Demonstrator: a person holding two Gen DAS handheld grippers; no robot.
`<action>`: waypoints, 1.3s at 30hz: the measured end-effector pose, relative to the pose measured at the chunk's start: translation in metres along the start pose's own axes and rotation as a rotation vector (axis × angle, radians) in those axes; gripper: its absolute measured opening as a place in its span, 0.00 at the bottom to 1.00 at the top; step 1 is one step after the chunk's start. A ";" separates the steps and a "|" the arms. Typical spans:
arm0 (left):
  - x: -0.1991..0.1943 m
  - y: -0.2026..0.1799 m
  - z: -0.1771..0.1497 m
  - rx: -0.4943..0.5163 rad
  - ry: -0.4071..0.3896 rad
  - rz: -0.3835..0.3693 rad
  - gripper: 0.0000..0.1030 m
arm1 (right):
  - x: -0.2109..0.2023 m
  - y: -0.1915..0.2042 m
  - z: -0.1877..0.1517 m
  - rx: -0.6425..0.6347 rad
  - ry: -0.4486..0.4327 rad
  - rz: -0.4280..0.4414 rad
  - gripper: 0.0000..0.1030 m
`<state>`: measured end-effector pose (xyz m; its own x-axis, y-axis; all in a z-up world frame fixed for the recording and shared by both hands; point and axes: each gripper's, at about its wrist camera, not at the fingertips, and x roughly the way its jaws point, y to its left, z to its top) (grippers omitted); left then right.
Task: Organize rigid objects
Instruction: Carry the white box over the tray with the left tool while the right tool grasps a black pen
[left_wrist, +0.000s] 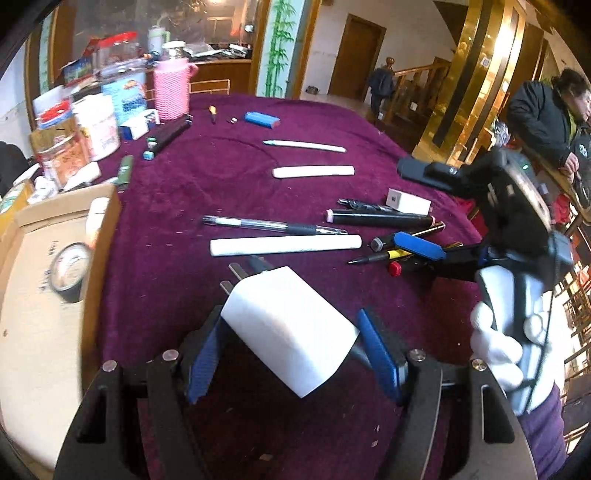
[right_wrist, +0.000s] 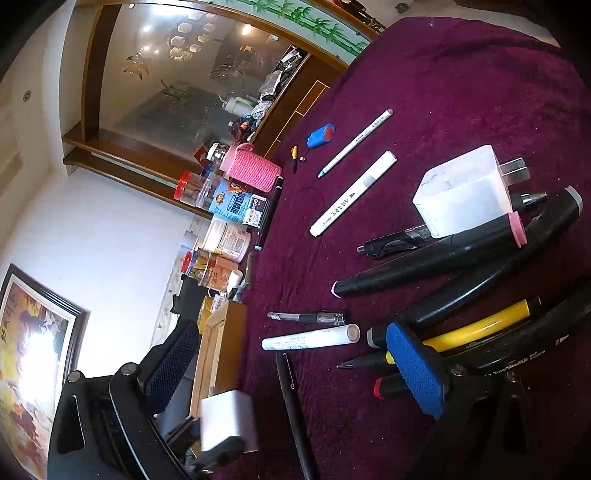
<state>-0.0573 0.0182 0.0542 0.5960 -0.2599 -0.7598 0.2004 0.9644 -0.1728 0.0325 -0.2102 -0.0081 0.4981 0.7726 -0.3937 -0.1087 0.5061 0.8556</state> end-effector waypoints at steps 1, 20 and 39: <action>-0.008 0.005 -0.003 -0.008 -0.008 0.002 0.68 | 0.001 0.000 0.000 -0.003 0.005 0.005 1.00; -0.109 0.136 -0.062 -0.219 -0.161 0.046 0.68 | 0.077 0.104 -0.076 -0.573 0.266 -0.422 0.70; -0.128 0.208 -0.063 -0.315 -0.196 0.077 0.68 | 0.078 0.145 -0.095 -0.600 0.179 -0.431 0.16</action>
<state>-0.1411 0.2552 0.0755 0.7433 -0.1610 -0.6493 -0.0817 0.9415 -0.3269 -0.0261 -0.0403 0.0532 0.4612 0.4837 -0.7438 -0.4110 0.8595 0.3041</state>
